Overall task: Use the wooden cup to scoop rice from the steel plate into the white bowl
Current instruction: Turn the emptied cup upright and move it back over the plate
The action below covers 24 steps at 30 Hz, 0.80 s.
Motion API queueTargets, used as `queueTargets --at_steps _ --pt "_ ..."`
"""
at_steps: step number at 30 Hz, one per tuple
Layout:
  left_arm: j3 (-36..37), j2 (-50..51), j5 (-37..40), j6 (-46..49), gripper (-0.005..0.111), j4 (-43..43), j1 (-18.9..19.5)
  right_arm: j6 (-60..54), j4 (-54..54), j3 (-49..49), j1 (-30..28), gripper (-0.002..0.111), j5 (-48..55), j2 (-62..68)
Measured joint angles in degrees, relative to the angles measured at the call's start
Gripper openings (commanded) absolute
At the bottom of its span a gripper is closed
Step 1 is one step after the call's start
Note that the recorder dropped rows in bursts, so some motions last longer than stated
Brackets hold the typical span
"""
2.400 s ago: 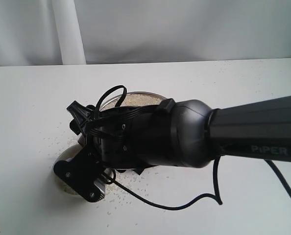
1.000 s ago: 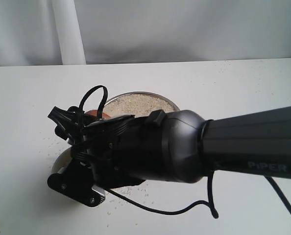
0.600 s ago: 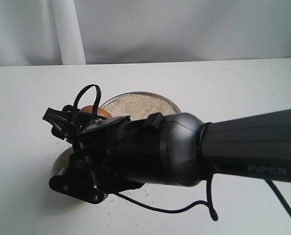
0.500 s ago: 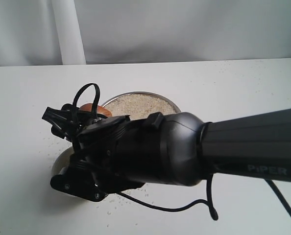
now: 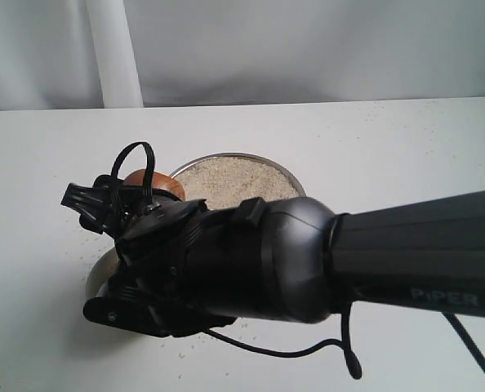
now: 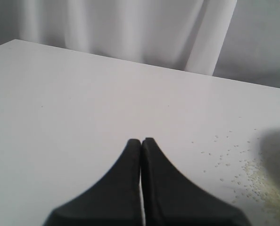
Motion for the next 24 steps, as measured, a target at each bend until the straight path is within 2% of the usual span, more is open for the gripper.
queueTargets --at_steps 7,11,18,24 --pt "0.0 0.0 0.0 0.0 0.000 0.0 0.0 1.3 -3.1 0.0 0.7 0.000 1.8 0.3" --pt "0.0 0.0 0.0 0.0 0.000 0.0 0.0 5.9 -2.7 0.0 0.7 0.000 2.2 1.1" --pt "0.0 0.0 0.0 0.0 0.000 0.0 0.0 29.4 -2.1 0.0 0.7 0.000 3.2 1.1" --pt "0.0 0.0 0.0 0.0 0.000 0.0 0.0 41.5 1.0 0.0 0.7 0.000 4.4 1.1"
